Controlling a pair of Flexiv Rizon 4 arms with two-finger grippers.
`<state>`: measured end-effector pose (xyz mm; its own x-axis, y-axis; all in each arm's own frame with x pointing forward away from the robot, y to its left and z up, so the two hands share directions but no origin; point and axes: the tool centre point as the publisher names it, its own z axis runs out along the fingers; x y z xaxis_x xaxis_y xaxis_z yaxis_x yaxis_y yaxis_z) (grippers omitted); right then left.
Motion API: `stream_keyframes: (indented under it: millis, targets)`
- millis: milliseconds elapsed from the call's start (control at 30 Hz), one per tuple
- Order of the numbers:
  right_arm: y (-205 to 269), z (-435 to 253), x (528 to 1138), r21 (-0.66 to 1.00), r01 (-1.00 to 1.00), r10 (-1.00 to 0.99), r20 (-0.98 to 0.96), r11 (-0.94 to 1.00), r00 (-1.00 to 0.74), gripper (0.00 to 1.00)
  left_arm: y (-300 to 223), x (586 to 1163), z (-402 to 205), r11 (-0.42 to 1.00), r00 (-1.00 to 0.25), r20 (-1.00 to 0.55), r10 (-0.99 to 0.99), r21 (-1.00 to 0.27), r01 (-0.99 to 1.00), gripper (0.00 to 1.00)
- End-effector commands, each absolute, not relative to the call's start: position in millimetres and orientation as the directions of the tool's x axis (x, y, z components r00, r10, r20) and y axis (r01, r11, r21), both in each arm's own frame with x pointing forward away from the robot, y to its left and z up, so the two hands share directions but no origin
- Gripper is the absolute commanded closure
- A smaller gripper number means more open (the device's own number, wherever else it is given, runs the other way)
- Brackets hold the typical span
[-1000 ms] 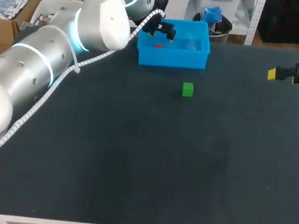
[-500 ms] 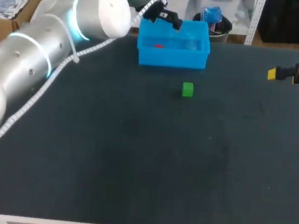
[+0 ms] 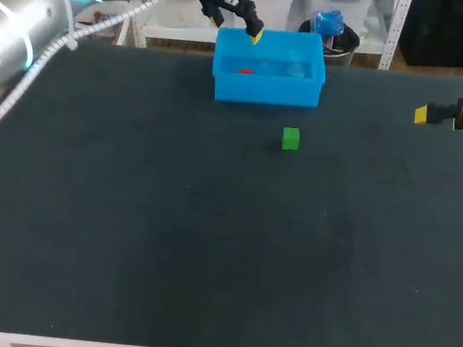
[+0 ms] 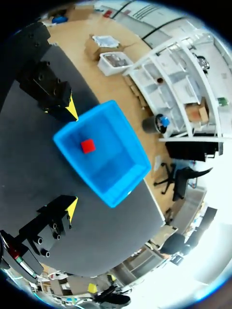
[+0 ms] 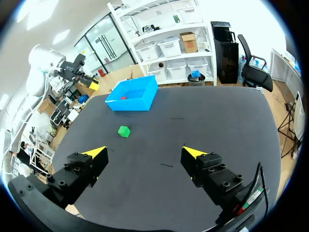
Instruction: Use the left arm to pick the red cube and place it into the blue plastic box first, then use the right arm to grasp the green cube and put it into the same blue plastic box after the first action is fully finished.
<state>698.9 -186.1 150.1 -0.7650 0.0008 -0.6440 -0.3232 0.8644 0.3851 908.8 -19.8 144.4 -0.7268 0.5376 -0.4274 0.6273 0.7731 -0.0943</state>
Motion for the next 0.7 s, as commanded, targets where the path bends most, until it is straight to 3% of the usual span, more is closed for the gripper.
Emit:
stream_keyframes:
  millis: [33,700]
  targets:
    - [-185.7,150.0,699.4,0.384,-0.322,0.0,-0.644,0.865,-0.765,0.0,19.5,835.5,157.3,0.782,-0.65,-0.607,0.458,-0.073,0.619,0.0]
    - [-185.7,150.0,699.4,0.384,-0.322,0.0,-0.644,0.865,-0.765,0.0,52.1,731.2,133.6,0.808,-0.606,-0.71,0.358,-0.09,0.583,0.0]
